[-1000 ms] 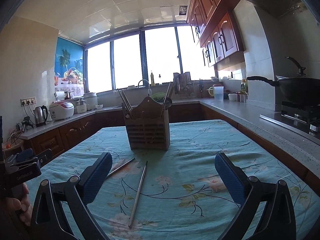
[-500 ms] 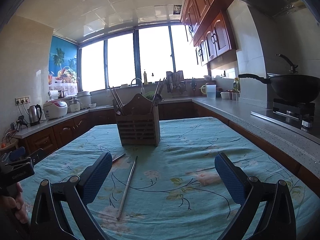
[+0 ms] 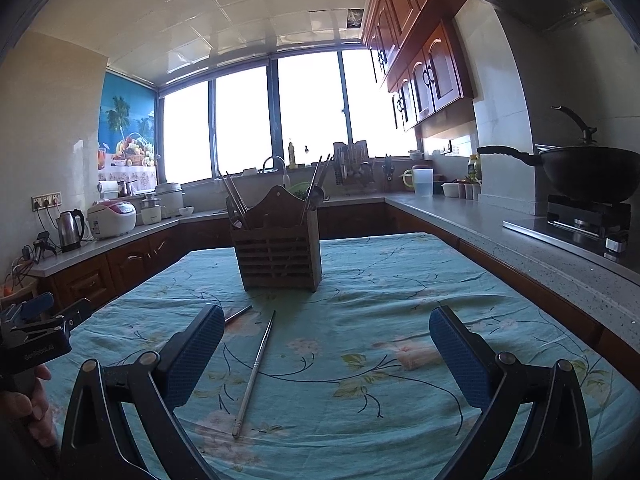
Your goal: Organize utensils
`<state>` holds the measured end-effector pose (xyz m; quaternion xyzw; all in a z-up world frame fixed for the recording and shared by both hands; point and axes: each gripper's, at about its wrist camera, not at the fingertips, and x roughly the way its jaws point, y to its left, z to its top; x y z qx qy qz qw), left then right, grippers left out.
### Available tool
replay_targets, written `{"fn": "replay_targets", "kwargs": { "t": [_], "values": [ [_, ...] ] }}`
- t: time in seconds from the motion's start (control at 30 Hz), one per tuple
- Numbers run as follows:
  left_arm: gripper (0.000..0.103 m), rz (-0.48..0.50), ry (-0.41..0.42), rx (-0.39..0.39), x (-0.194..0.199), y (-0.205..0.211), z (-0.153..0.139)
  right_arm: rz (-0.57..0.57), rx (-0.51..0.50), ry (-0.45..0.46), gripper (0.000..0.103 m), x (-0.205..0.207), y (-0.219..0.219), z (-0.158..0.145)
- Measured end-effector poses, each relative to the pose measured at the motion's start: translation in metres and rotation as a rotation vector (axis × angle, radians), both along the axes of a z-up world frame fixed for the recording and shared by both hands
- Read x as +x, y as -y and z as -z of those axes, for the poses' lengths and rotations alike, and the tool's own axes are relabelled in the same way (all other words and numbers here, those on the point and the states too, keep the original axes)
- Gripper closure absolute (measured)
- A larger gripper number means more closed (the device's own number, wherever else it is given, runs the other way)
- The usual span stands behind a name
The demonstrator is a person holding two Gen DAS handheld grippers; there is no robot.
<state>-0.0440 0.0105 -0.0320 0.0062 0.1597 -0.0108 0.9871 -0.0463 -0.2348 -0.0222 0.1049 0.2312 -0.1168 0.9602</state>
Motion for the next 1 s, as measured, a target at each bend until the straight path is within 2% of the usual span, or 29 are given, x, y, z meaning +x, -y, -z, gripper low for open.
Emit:
{"fn": "replay_targets", "kwargs": {
  "t": [1.0],
  "values": [
    [0.001,0.014,-0.004,0.015,-0.006,0.018,-0.001,-0.007,0.004,0.004,0.0,0.0,-0.001,0.001]
  ]
}}
